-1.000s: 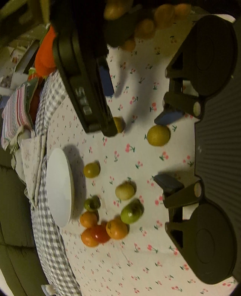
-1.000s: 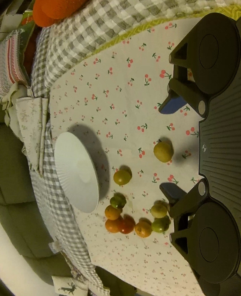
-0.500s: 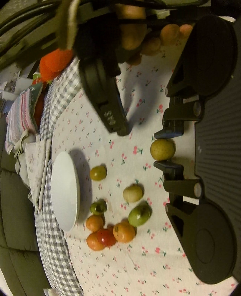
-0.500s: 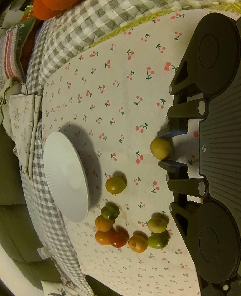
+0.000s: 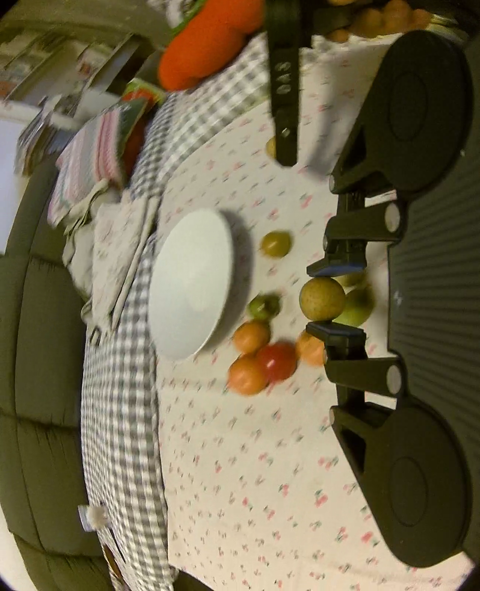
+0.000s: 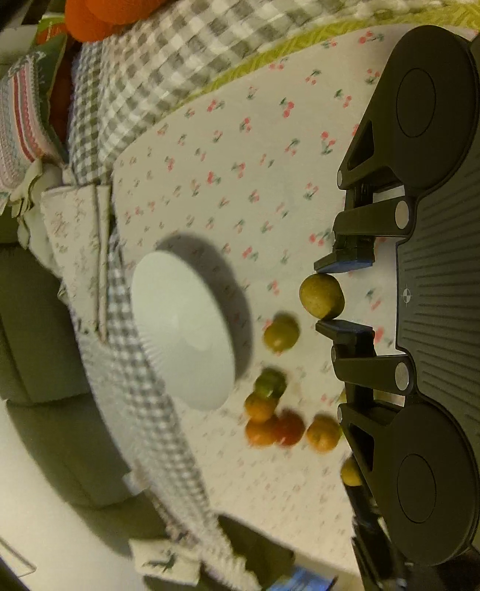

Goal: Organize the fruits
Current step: 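Carry both yellow fruits over the white plate and open both tools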

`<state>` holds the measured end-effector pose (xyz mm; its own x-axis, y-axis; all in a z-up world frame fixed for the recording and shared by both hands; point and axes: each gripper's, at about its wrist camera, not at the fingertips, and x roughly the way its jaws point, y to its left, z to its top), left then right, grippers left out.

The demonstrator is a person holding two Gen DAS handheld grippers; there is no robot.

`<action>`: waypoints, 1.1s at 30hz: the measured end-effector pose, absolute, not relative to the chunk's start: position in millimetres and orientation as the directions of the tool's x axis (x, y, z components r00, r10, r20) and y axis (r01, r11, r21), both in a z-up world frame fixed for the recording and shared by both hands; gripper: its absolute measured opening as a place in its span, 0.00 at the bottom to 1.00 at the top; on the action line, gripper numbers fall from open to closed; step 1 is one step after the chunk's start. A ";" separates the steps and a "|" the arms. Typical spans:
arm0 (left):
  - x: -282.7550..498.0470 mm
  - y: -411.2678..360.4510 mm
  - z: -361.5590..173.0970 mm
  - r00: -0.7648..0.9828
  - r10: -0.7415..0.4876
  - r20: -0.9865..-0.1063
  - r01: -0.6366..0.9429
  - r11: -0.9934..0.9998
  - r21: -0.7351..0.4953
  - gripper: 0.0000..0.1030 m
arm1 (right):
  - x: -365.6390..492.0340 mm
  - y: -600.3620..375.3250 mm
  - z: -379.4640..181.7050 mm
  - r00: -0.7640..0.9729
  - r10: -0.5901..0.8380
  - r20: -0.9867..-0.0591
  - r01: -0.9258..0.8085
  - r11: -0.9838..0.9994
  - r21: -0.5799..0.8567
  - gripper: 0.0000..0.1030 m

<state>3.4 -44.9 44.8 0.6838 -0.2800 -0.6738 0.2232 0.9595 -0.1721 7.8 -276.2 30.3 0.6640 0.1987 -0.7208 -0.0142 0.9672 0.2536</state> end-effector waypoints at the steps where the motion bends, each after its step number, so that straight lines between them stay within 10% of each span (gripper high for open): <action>1: 8.3 -42.9 48.2 0.684 -0.277 -0.675 0.219 0.960 -0.172 0.23 | 10.3 -275.8 34.3 0.666 0.205 -0.717 -0.020 0.966 0.258 0.24; 33: 156.3 -101.0 7.4 0.727 -0.253 -0.639 0.325 0.946 -0.005 0.24 | 135.1 -244.8 17.9 0.685 0.186 -0.705 -0.121 0.983 0.141 0.25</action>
